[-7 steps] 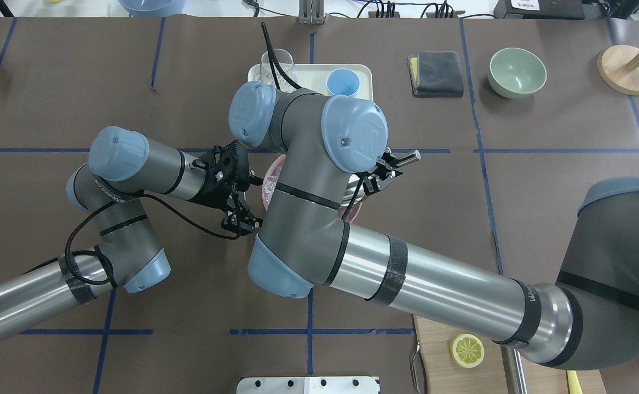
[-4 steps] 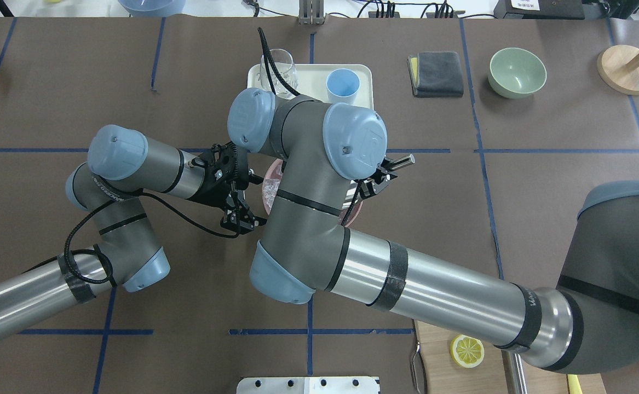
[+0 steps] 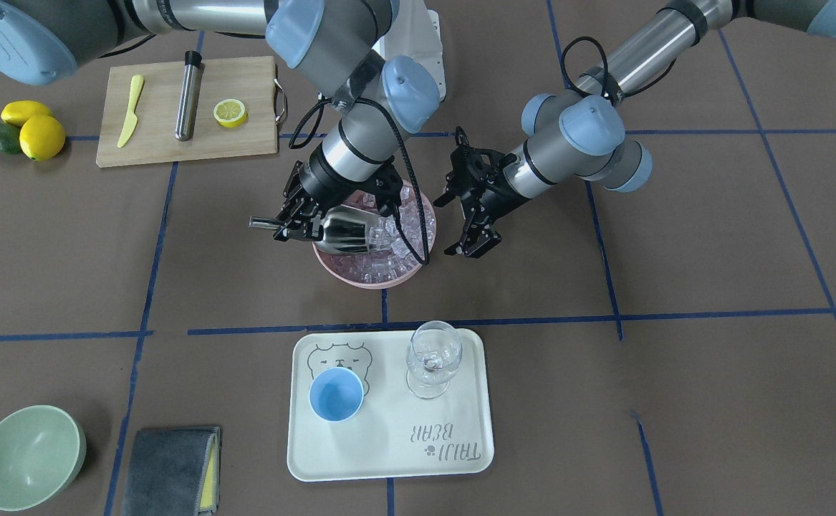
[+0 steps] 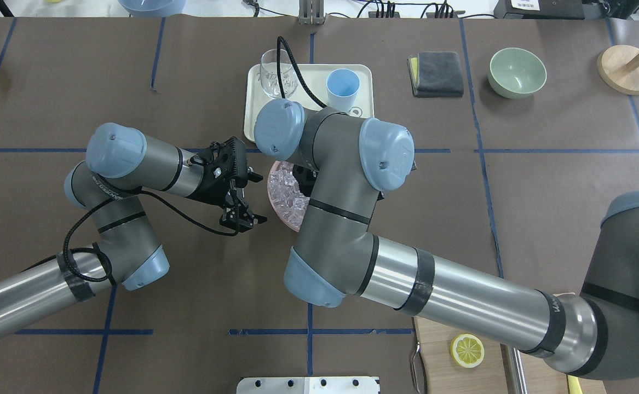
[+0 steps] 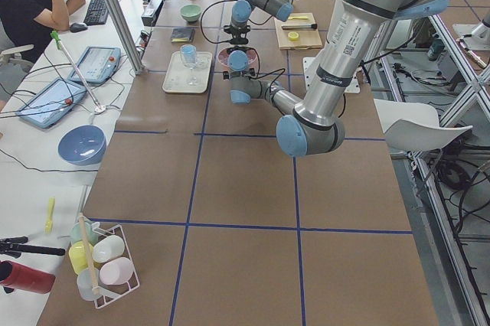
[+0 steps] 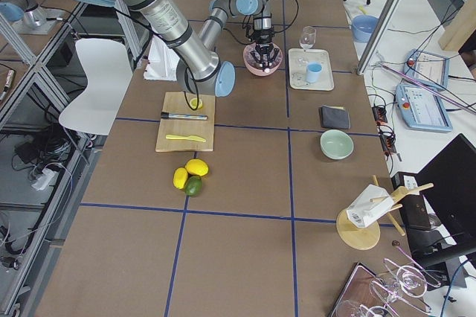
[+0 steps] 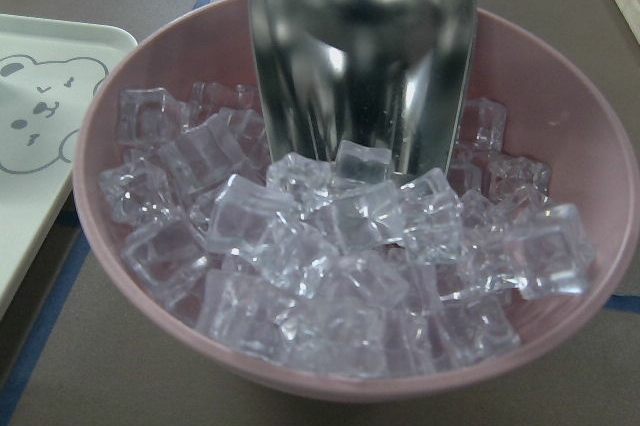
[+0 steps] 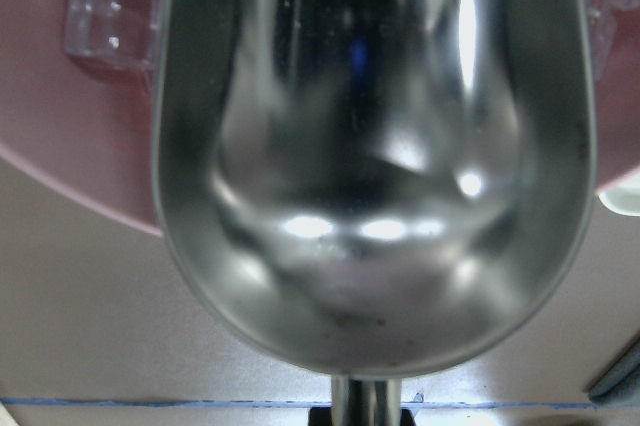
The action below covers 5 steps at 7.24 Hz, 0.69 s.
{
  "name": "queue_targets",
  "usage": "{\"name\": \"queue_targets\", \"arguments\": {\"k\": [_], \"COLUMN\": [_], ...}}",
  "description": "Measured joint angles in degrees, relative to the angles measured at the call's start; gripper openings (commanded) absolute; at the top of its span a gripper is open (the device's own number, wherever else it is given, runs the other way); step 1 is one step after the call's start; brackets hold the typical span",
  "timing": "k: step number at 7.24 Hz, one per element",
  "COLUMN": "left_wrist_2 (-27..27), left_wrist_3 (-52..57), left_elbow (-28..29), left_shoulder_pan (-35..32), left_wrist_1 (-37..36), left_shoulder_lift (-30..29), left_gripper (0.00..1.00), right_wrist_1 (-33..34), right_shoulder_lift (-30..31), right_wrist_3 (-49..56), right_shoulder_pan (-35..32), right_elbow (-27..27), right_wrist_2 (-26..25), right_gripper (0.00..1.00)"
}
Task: Put ice in cup with scoop
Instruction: 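Dig the scoop into the ice cubes with the right gripper and lift it full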
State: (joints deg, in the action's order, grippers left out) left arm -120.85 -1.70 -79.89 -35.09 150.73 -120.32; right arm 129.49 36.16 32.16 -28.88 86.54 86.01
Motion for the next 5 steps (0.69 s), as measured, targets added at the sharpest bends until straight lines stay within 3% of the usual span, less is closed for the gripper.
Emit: {"name": "queue_targets", "arguments": {"k": [2, 5], "left_wrist_2": [0.06, 0.09], "left_wrist_3": [0.08, 0.17], "left_elbow": [0.0, -0.05], "left_shoulder_pan": [-0.08, -0.12], "left_wrist_1": [0.0, 0.0], "left_shoulder_lift": [0.0, -0.02], "left_gripper": [1.0, 1.0], "right_wrist_1": [-4.89, -13.95], "right_shoulder_lift": [4.42, 8.06], "right_wrist_3": [0.0, -1.07], "right_shoulder_pan": [-1.16, -2.98], "right_elbow": [4.01, 5.53], "right_wrist_2": [2.28, 7.81], "right_gripper": [0.0, 0.0]}}
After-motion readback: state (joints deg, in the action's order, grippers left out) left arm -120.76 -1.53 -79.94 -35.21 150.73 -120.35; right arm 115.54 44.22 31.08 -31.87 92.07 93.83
